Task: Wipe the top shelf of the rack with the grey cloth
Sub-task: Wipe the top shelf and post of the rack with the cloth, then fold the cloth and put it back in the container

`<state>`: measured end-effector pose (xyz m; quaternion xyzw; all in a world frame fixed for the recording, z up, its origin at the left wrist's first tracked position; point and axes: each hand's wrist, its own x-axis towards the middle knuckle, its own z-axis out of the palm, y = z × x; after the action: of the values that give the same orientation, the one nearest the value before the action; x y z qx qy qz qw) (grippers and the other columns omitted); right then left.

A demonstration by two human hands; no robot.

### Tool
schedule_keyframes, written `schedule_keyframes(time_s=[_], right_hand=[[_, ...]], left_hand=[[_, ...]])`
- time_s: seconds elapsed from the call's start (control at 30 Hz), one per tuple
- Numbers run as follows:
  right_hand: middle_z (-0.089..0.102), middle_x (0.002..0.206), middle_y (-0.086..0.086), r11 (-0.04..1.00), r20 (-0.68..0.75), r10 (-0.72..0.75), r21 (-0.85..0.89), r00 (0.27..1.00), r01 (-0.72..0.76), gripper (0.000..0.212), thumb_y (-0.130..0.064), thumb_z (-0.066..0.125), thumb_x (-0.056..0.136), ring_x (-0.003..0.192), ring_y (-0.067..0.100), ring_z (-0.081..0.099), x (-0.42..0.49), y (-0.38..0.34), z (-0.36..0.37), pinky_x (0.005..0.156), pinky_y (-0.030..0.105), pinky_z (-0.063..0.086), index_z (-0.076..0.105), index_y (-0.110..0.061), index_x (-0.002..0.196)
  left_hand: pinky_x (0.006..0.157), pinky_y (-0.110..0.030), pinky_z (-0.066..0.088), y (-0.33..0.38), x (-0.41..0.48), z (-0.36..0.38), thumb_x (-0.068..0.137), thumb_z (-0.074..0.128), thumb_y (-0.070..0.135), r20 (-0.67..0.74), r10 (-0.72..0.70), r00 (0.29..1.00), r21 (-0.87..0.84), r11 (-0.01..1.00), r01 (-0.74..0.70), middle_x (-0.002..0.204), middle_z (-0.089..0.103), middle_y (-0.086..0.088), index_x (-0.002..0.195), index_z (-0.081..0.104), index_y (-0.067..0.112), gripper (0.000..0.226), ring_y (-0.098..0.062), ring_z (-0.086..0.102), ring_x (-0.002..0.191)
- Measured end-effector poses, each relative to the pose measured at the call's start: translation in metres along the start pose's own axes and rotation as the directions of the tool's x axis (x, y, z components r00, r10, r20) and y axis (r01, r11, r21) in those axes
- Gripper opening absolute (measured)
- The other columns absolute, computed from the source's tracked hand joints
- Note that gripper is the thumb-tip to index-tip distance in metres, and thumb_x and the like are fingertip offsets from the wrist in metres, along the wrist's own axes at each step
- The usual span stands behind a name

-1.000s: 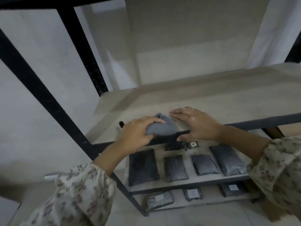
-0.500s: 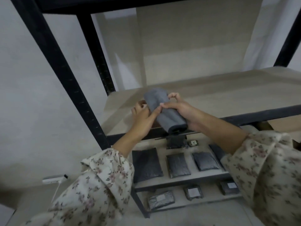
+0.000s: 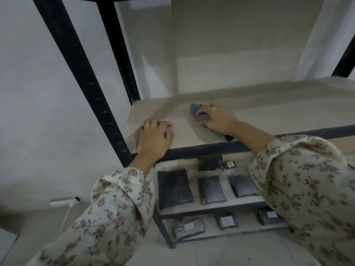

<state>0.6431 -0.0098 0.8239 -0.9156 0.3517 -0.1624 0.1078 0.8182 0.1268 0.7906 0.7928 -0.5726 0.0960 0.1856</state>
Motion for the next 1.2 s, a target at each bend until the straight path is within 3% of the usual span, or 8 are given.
schedule_keyframes(time_s=[0.23,0.37,0.5,0.6,0.73,0.87,1.0,1.2], right_hand=[[0.056,0.105,0.008,0.901,0.108,-0.359,0.3,0.927,0.314,0.03,-0.025,0.067,0.079,0.095,0.021,0.056,-0.047,-0.034,0.006,0.088,0.032,0.043,0.066,-0.027,0.109],[0.057,0.11,0.002,0.869,0.4,-0.491,0.292,0.774,0.4,0.03,-0.022,0.066,0.082,0.093,0.006,0.049,-0.092,-0.026,0.021,0.085,0.027,0.04,0.066,-0.027,0.111],[0.054,0.119,-0.004,0.771,0.276,-0.322,0.631,0.906,0.081,0.037,-0.017,0.068,0.082,0.111,0.008,0.05,-0.111,0.002,0.007,0.093,0.018,0.04,0.059,-0.021,0.117],[0.051,0.125,0.006,0.477,0.268,-0.075,0.855,0.96,-0.202,0.049,-0.012,0.068,0.081,0.114,0.023,0.052,-0.122,0.019,-0.016,0.089,0.028,0.048,0.045,-0.023,0.123],[0.055,0.125,0.014,0.105,0.411,0.075,0.903,0.909,-0.417,0.054,-0.011,0.065,0.082,0.109,0.029,0.058,-0.157,0.05,-0.04,0.091,0.04,0.049,0.041,-0.012,0.13],[0.061,0.125,0.016,-0.079,0.515,0.013,0.855,0.857,-0.513,0.049,-0.02,0.064,0.081,0.109,0.03,0.06,-0.213,0.094,-0.059,0.088,0.038,0.051,0.052,-0.004,0.126],[0.066,0.11,0.012,-0.079,0.59,0.033,0.806,0.807,-0.586,0.042,-0.022,0.064,0.083,0.1,0.026,0.063,-0.268,0.138,-0.077,0.08,0.035,0.054,0.056,-0.002,0.119],[0.06,0.123,0.016,-0.077,0.659,0.11,0.752,0.744,-0.655,0.053,-0.029,0.071,0.077,0.11,0.031,0.059,-0.334,0.187,-0.096,0.088,0.041,0.053,0.053,-0.007,0.121]], left_hand=[[0.097,-0.038,0.031,0.006,-0.005,-0.004,0.089,0.049,0.021,0.022,-0.069,0.997,0.043,0.997,0.068,0.128,0.048,-0.007,0.125,0.05,0.024,0.035,-0.028,0.036,0.12],[0.095,-0.04,0.032,0.015,-0.02,-0.008,0.093,0.042,0.022,-0.055,-0.117,0.992,-0.008,0.993,0.117,0.123,0.053,-0.008,0.119,0.056,0.023,0.03,-0.029,0.039,0.117],[0.095,-0.04,0.031,0.033,-0.037,-0.013,0.09,0.047,0.016,-0.106,-0.119,0.987,-0.059,0.992,0.113,0.119,0.055,-0.006,0.115,0.059,0.025,0.03,-0.028,0.039,0.116],[0.091,-0.036,0.03,0.063,-0.052,-0.015,0.089,0.048,0.013,-0.139,-0.08,0.987,-0.109,0.992,0.065,0.117,0.057,-0.004,0.115,0.06,0.025,0.031,-0.027,0.04,0.113],[0.091,-0.037,0.041,0.122,-0.069,-0.007,0.089,0.049,0.012,-0.141,-0.043,0.989,-0.283,0.959,0.002,0.11,0.061,-0.002,0.111,0.061,0.024,0.028,-0.026,0.051,0.105],[0.084,-0.033,0.047,0.22,-0.103,0.001,0.097,0.043,0.018,0.189,-0.218,0.957,-0.688,0.666,0.288,0.102,0.06,-0.005,0.123,0.049,0.014,0.028,-0.024,0.058,0.098],[0.091,-0.042,0.05,0.307,-0.137,0.022,0.094,0.041,0.046,0.574,-0.254,0.778,-0.722,0.29,0.628,0.127,0.053,-0.009,0.134,0.037,0.013,0.052,-0.028,0.055,0.114],[0.08,-0.04,0.055,0.383,-0.173,0.041,0.085,0.065,0.02,0.542,-0.275,0.794,-0.819,0.037,0.572,0.135,0.051,-0.01,0.137,0.037,0.016,0.059,-0.029,0.056,0.115]])
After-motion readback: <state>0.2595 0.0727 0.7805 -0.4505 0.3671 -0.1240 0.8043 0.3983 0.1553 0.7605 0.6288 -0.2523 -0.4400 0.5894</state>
